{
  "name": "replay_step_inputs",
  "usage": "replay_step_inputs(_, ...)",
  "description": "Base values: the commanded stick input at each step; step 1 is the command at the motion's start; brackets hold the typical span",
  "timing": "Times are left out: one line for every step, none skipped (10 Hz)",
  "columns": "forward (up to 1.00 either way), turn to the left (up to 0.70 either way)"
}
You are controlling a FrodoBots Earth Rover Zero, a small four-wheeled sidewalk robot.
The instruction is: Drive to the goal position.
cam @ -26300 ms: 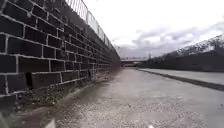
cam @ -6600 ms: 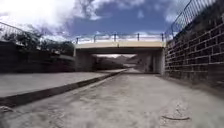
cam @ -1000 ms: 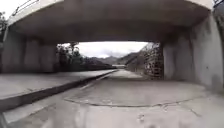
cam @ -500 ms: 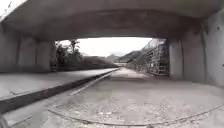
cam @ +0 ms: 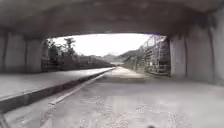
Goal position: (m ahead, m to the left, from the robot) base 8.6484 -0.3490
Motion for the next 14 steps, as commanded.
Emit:
replay_step_inputs(1.0,-0.27)
replay_step_inputs(1.0,-0.27)
replay_step_inputs(1.0,-0.19)
replay_step_inputs(1.0,-0.09)
replay_step_inputs(1.0,0.0)
replay_step_inputs(1.0,0.0)
replay_step_inputs(1.0,0.0)
replay_step_inputs(1.0,0.0)
replay_step_inputs(1.0,0.0)
replay_step_inputs(1.0,0.0)
replay_step_inputs(1.0,0.0)
replay_step_inputs(1.0,0.0)
replay_step_inputs(1.0,0.0)
replay_step_inputs(1.0,0.0)
